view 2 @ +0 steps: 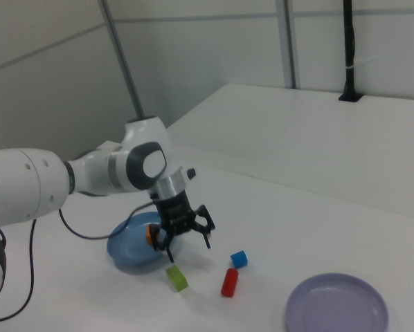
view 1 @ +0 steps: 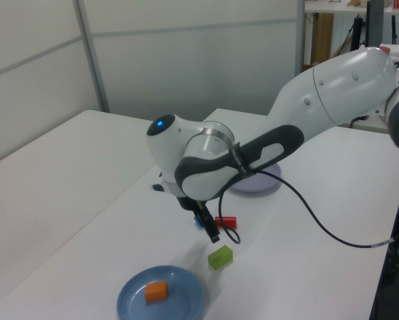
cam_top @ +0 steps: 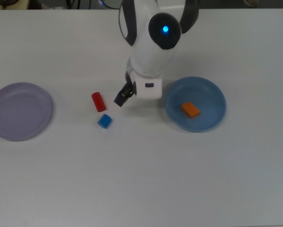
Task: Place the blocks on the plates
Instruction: 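Move the gripper to the green block and lower onto it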
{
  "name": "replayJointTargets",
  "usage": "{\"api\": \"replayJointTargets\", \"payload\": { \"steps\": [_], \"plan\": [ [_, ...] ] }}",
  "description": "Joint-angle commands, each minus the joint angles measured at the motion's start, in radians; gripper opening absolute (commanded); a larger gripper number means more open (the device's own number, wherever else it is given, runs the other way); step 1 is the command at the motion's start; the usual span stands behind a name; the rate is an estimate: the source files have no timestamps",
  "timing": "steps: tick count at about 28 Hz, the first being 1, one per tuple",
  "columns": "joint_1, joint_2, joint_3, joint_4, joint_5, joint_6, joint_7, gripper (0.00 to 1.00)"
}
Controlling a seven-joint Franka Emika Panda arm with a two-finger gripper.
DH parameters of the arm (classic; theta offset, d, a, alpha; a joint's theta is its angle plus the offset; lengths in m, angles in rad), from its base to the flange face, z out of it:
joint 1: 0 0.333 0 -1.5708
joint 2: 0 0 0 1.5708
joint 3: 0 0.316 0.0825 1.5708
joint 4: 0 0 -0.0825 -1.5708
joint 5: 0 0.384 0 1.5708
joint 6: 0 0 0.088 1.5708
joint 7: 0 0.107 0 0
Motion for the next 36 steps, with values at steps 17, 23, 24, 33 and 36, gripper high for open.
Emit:
{"api": "replayJointTargets", "payload": {
  "steps": [17, 23, 24, 33, 36],
  "plan": [
    [-0.016, -0.04, 0.014, -0.06, 0.087, -0.098, -0.212, 1.0],
    [0.01, -0.043, 0.014, -0.059, 0.181, -0.138, -0.184, 1.0],
    [0.013, -0.042, 0.014, -0.059, 0.181, -0.136, -0.178, 1.0],
    [0.038, -0.013, 0.014, -0.06, 0.15, -0.101, -0.144, 0.72],
    [0.039, -0.002, 0.014, -0.062, 0.132, -0.075, -0.141, 0.75]
  ]
}}
